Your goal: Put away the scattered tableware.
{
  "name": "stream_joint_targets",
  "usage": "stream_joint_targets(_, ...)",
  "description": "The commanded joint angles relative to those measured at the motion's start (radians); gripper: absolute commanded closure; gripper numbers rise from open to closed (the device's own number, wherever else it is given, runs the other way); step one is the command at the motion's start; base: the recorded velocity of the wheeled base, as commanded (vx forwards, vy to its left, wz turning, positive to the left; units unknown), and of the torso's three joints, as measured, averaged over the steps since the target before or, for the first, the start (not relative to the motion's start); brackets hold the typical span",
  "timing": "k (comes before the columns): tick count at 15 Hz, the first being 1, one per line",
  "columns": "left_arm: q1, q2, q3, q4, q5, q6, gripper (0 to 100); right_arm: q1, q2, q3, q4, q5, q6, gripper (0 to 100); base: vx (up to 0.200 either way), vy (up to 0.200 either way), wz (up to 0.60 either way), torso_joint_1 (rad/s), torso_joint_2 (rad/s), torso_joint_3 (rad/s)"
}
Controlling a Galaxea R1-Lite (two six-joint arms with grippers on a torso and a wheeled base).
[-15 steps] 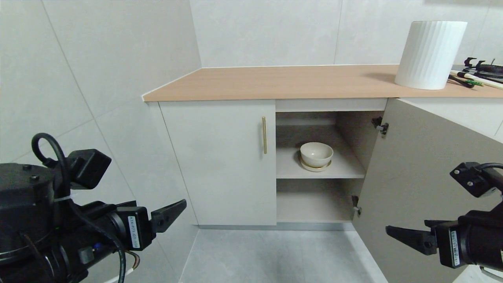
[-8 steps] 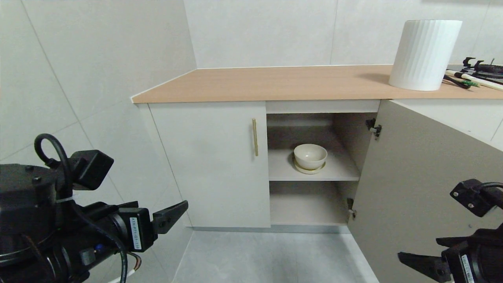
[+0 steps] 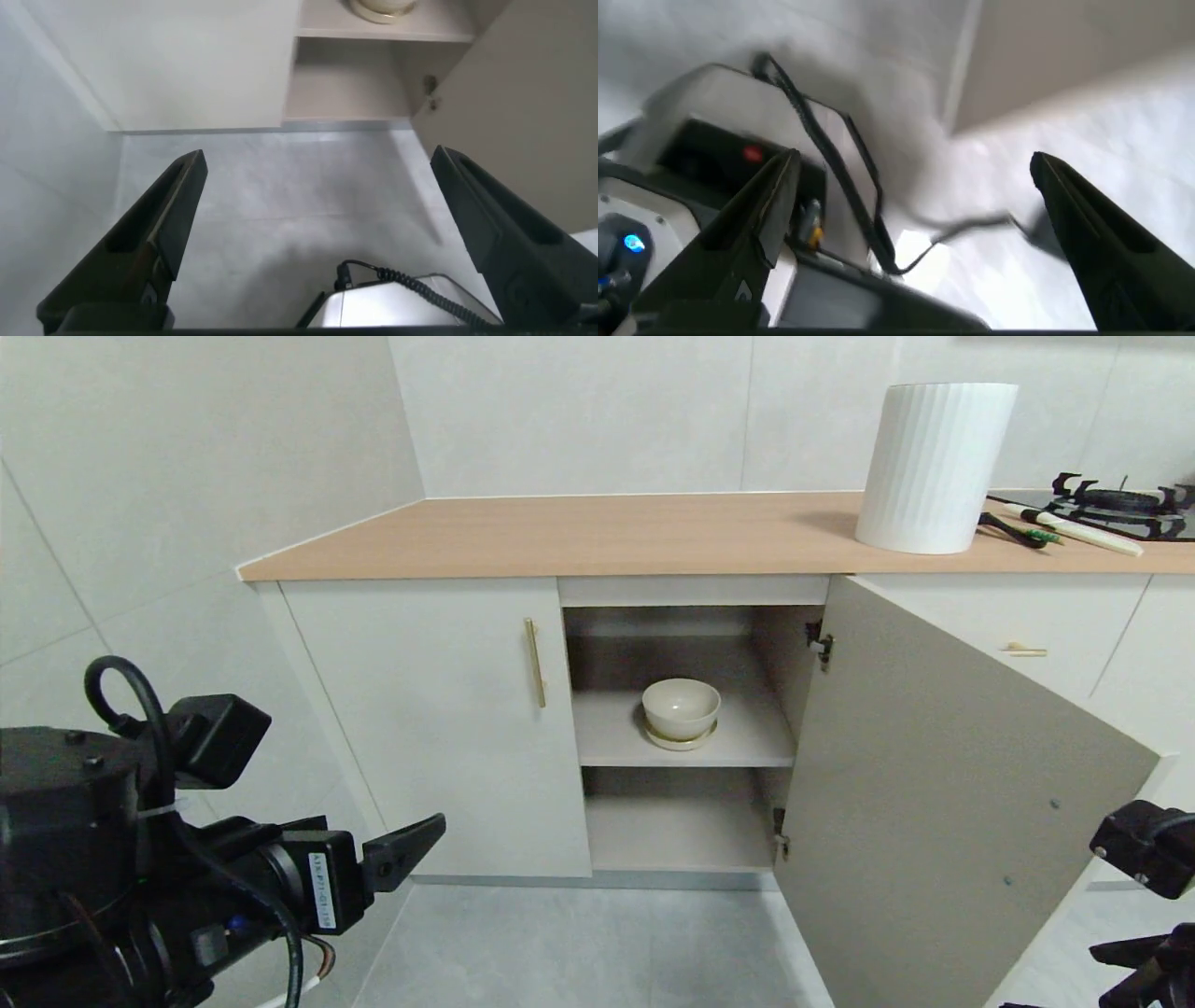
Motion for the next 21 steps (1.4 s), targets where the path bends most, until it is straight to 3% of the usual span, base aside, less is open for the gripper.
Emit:
stream_joint_targets(1,-0.001,0.001,0.001,-0.001,0.001,-0.001,0,-0.036,-0.021,-0.067,0.1,-0.064,-0.002,0,0.0,0.0,0.0,0.0,0.0,0.0)
stream_joint_targets(2,-0.001,0.001,0.0,-0.001,0.001,-0.001,0,-0.039,-0.024,-0.107,0.182,-0.136,0.001,0,0.0,0.0,0.0,0.0,0.0,0.0)
stream_joint_targets(4,0.001,0.001,0.001,-0.001,0.001,-0.001,0,-0.069,-0.046,-0.153,0.263,-0.181,0.004,0,0.0,0.0,0.0,0.0,0.0,0.0)
stream_joint_targets(7,0.001,0.001,0.001,-0.001,0.001,-0.001,0,-0.23,-0.046,-0.207,0.263,-0.191,-0.002,0,0.0,0.0,0.0,0.0,0.0,0.0)
stream_joint_targets(9,0.001,0.002,0.001,-0.001,-0.001,-0.002,0,-0.324,-0.026,-0.23,0.238,-0.191,-0.011,0,0.0,0.0,0.0,0.0,0.0,0.0)
stream_joint_targets(13,0.001,0.005,-0.002,-0.005,-0.007,-0.004,0,-0.47,0.12,-0.199,0.039,-0.157,-0.006,0,0.0,0.0,0.0,0.0,0.0,0.0)
stream_joint_targets(16,0.001,0.005,0.0,-0.005,-0.013,-0.005,0,-0.493,0.218,-0.178,-0.096,-0.088,0.052,0,0.0,0.0,0.0,0.0,0.0,0.0)
stream_joint_targets(21,0.001,0.004,-0.002,-0.007,-0.013,-0.005,0,-0.461,0.25,-0.165,-0.144,-0.033,0.086,0,0.0,0.0,0.0,0.0,0.0,0.0)
